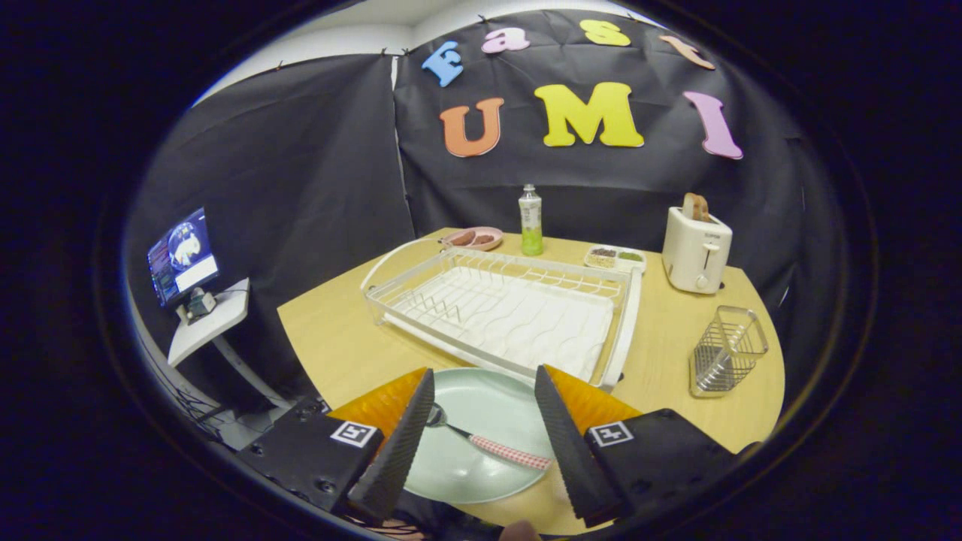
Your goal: Take the plate from the dish rack, then take the spoon from the basket and place it into the plate.
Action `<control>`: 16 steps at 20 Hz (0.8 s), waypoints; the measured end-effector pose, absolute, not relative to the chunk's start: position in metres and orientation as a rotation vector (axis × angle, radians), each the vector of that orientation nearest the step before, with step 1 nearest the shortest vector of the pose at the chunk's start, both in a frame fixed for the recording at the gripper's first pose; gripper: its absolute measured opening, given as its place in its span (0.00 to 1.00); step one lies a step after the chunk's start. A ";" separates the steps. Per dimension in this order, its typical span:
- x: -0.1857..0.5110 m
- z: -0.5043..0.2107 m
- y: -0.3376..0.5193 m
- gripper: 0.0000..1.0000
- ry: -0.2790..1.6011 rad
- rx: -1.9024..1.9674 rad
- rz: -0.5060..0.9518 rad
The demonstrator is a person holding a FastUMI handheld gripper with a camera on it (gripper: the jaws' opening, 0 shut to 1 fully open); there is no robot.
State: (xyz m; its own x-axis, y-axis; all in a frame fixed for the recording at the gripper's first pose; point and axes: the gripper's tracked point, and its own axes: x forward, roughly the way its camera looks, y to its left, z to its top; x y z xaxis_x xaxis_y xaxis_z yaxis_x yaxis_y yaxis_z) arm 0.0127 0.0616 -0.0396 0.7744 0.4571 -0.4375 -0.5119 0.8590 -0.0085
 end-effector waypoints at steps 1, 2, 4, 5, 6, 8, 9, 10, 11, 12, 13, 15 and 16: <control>0.014 -0.033 0.056 0.92 0.411 -0.125 0.502; 0.014 -0.026 0.050 0.93 0.381 -0.122 0.475; 0.016 -0.011 0.038 0.93 0.309 -0.104 0.416; 0.015 -0.002 0.030 0.93 0.267 -0.085 0.383; 0.014 0.004 0.023 0.93 0.234 -0.072 0.349; 0.011 0.021 0.004 1.00 0.150 -0.041 0.264; 0.007 0.026 -0.002 1.00 0.117 -0.026 0.233; 0.002 0.030 -0.007 1.00 0.094 -0.015 0.204; -0.003 0.032 -0.011 1.00 0.076 -0.007 0.184; -0.010 0.035 -0.015 1.00 0.060 0.003 0.162; -0.016 0.037 -0.018 1.00 0.044 0.010 0.145; -0.031 0.040 -0.022 1.00 0.022 0.024 0.121; -0.038 0.042 -0.024 1.00 0.005 0.032 0.105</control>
